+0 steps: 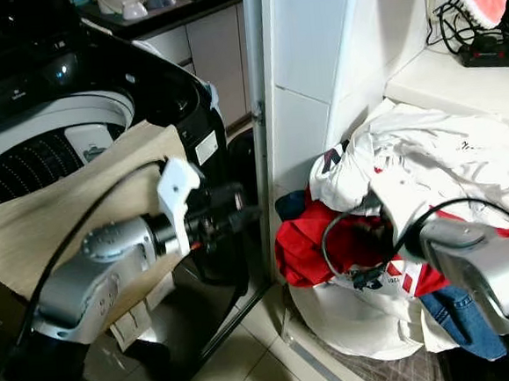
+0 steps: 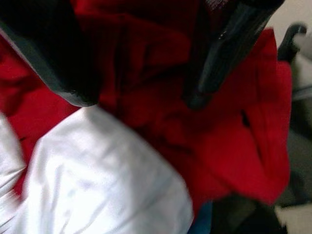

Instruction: Clothes washing

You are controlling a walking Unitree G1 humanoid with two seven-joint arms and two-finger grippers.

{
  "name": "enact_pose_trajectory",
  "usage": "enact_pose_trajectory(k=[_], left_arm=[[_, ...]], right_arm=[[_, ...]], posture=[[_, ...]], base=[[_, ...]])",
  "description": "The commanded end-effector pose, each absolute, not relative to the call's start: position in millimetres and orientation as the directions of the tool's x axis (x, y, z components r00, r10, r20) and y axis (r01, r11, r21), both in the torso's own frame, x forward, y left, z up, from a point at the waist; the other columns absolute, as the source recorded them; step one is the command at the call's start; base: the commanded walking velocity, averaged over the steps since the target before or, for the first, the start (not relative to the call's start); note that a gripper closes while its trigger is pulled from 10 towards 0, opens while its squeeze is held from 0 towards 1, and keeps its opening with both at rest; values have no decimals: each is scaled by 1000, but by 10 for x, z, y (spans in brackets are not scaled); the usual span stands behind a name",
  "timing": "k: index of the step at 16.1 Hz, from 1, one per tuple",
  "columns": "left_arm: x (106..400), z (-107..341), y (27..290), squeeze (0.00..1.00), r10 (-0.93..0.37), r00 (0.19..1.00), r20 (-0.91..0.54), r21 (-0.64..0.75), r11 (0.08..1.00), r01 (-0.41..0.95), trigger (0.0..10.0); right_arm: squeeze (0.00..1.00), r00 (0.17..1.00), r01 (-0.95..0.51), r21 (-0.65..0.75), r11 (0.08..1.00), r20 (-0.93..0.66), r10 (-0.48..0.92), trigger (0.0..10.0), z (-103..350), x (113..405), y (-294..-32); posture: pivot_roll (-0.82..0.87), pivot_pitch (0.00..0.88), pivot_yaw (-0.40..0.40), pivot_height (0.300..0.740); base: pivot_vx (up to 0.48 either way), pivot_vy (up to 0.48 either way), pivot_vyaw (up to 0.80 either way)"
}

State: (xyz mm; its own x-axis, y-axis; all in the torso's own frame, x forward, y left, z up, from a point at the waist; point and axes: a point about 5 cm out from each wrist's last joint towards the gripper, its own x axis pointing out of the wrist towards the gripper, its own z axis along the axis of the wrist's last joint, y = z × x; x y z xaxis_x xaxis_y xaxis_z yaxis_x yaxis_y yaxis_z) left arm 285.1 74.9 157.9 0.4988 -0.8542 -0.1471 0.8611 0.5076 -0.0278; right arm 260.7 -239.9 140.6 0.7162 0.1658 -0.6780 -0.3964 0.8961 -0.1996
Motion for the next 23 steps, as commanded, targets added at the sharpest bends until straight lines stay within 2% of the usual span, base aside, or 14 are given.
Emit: enact_pose_trajectory(k=[1,4,5,6,7,8,10,11,12,23], left_arm=[[2809,1606,739,0,-867,476,-151,-11,483,876,10000],[2763,1582,735,0,-871,467,-154,-2,473,881,10000],[2753,1564,737,0,-870,465,-161,1,471,882,10000],[2744,1551,737,0,-871,461,-169,6,466,885,10000],[2733,1544,733,0,-875,452,-175,8,457,889,10000],[2732,1545,732,0,-875,451,-176,10,457,889,10000],[2732,1548,732,0,-874,453,-176,10,459,888,10000],[2734,1548,742,0,-873,454,-181,13,459,888,10000],[2734,1547,744,0,-873,453,-182,13,458,889,10000],[2729,1530,741,0,-875,442,-196,21,446,895,10000]], right_arm=[[1000,705,-416,-218,883,-690,162,10000,1375,2618,-2414],[1000,698,-406,-304,862,-712,78,10000,1258,2662,-2511],[769,703,-397,-312,863,-708,68,10000,1220,2688,-2523],[59,692,-405,-307,861,-718,69,10000,1180,2688,-2525],[0,669,-425,-303,853,-740,71,10000,1136,2670,-2531],[0,662,-431,-305,849,-746,68,10000,1121,2664,-2538],[0,655,-435,-313,844,-754,58,8353,1105,2660,-2558],[0,651,-436,-314,843,-757,55,863,1104,2661,-2573],[0,650,-438,-312,843,-758,57,0,1105,2660,-2578],[0,640,-472,-312,825,-765,77,0,1121,2662,-2595]], posture=[[-100,0,67,740],[-101,0,65,740],[-102,0,65,740],[-102,0,65,740],[-101,0,65,740],[-101,0,65,740],[-97,0,63,740],[-97,0,63,740],[-99,0,66,740],[-99,0,63,740]], base=[[0,0,0],[0,0,0],[0,0,0],[0,0,0],[0,0,0],[0,0,0],[0,0,0],[0,0,0],[0,0,0],[0,0,0]])
